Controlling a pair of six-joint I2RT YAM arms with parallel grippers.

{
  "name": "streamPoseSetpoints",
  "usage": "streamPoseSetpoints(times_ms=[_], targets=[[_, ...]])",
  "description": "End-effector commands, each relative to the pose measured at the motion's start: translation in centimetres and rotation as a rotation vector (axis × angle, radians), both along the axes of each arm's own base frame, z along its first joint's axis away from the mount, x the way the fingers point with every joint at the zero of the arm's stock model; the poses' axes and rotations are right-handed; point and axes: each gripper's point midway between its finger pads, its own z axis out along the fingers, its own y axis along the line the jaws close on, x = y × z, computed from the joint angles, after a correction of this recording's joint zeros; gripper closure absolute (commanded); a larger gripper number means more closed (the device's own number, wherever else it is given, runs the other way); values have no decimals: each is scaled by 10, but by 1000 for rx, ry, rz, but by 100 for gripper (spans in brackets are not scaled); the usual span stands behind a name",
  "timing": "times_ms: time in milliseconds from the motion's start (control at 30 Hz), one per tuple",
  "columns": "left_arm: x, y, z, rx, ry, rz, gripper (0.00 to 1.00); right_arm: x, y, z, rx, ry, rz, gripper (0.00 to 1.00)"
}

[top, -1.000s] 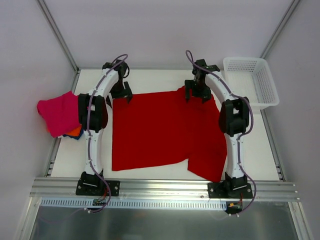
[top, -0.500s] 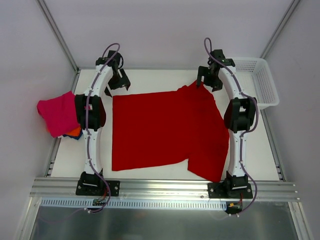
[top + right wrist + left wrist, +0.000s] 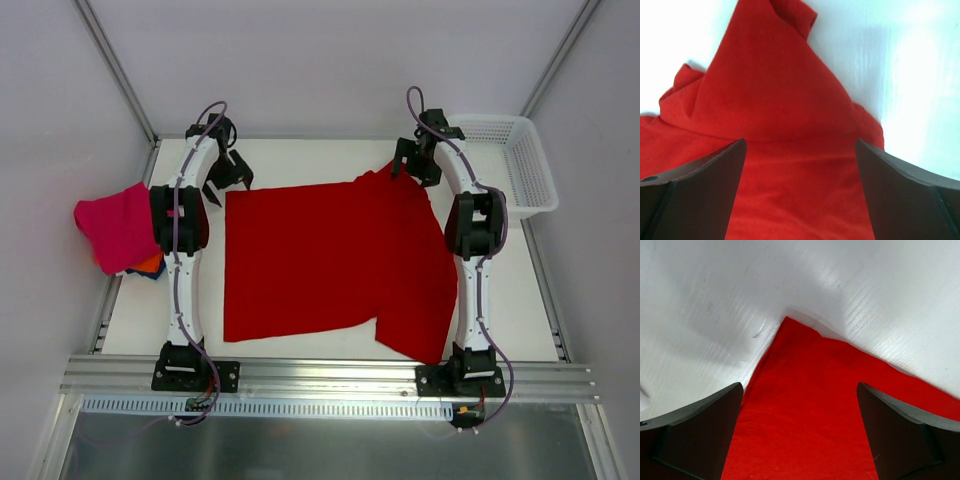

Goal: Fold and stack the t-shirts
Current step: Fold the tshirt

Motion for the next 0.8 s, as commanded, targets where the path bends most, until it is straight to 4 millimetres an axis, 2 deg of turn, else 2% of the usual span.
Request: streamPoseSetpoints(times_ms=[0, 133, 167, 300, 400, 433, 600, 700, 767], targets=[[11, -6, 4, -49, -27, 19, 1, 25, -2, 24, 5, -115, -14, 6], [26, -10, 1, -91, -63, 15, 1, 34, -9, 30, -47, -161, -1, 6], [28, -15, -2, -115, -65, 9, 1, 38, -20, 33, -103, -182, -10, 6], [41, -21, -4, -158, -101, 22, 1, 48, -36, 44, -184, -228, -24, 5], [42, -20, -10, -169, -95, 36, 1, 54, -41, 41, -190, -239, -37, 4], [42, -19, -12, -170, -92, 41, 1, 55, -42, 34, -197, -232, -37, 4], [41, -13, -13, -161, -87, 47, 1, 62, -37, 23, -148, -231, -44, 1], [40, -11, -13, -167, -85, 62, 1, 65, -29, 17, -82, -224, -52, 0], [40, -9, -8, -169, -91, 74, 1, 61, -16, 10, 19, -192, -62, 1]])
